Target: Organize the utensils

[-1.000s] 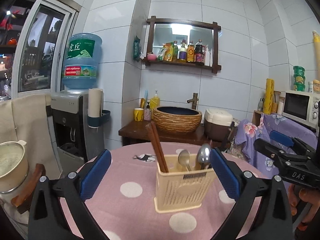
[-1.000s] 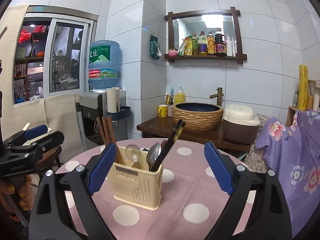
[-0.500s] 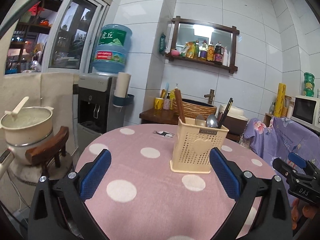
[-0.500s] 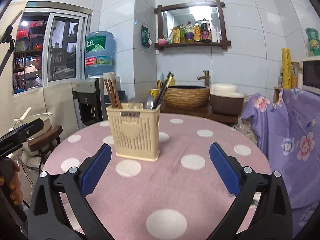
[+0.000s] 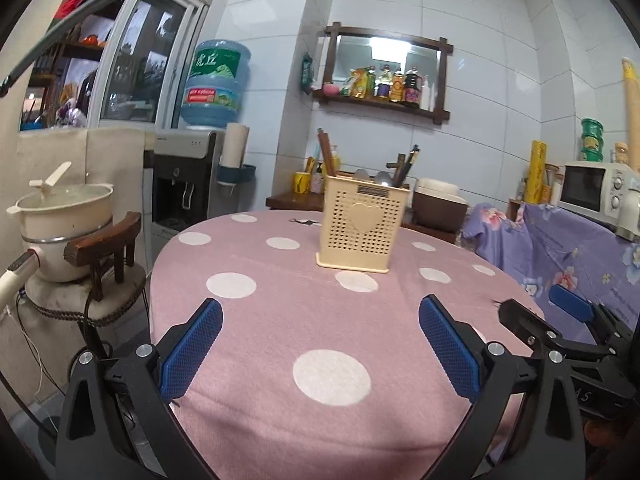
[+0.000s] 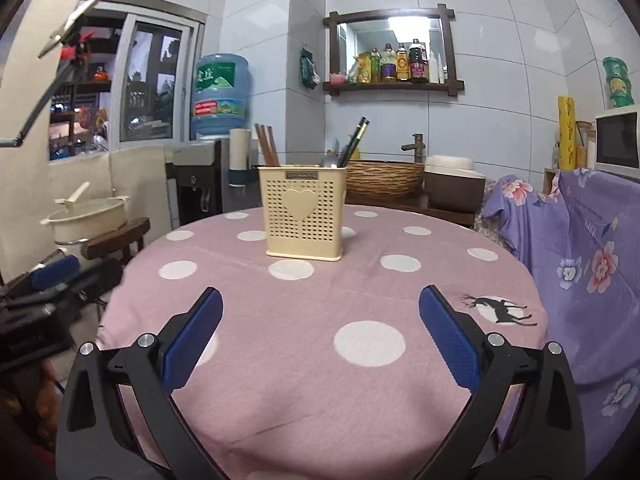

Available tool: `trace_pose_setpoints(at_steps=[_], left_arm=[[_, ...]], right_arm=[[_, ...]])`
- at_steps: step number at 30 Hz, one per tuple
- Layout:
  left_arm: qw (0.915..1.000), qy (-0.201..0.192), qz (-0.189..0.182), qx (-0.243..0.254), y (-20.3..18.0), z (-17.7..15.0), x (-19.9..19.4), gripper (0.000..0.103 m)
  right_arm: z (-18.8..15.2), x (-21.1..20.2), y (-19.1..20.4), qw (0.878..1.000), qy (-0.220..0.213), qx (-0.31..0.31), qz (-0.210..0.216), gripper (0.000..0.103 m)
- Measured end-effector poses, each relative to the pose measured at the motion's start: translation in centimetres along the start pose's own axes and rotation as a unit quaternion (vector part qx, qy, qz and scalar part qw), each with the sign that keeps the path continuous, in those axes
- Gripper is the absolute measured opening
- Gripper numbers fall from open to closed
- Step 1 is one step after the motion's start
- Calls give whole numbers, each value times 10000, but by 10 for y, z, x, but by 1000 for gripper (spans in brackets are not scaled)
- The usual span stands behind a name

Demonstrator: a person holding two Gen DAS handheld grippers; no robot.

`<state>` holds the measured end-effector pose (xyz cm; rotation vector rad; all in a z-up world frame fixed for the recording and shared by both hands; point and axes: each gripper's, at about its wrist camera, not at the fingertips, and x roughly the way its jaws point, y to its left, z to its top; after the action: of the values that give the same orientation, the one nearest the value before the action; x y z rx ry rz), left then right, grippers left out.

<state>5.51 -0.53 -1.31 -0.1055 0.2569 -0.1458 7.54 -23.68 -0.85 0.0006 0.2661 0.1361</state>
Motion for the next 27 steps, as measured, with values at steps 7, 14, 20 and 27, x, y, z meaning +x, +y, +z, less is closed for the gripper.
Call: trace_pose_setpoints(at_steps=[7, 14, 20, 27], left_arm=[[9976, -459, 490, -155, 6, -1, -24, 98], [9955, -492, 743, -319, 11, -1, -33, 98], [9974, -367, 596, -145, 6, -1, -32, 97], [9973, -394, 612, -137, 6, -2, -34, 97]], right_arm=[[-14, -23, 12, 9999, 98, -72, 51, 97], [-13, -38, 0, 9993, -108, 170, -318, 97], [-10, -43, -1, 9991, -163, 61, -374, 97], [-9, -45, -1, 9991, -197, 23, -366, 97]])
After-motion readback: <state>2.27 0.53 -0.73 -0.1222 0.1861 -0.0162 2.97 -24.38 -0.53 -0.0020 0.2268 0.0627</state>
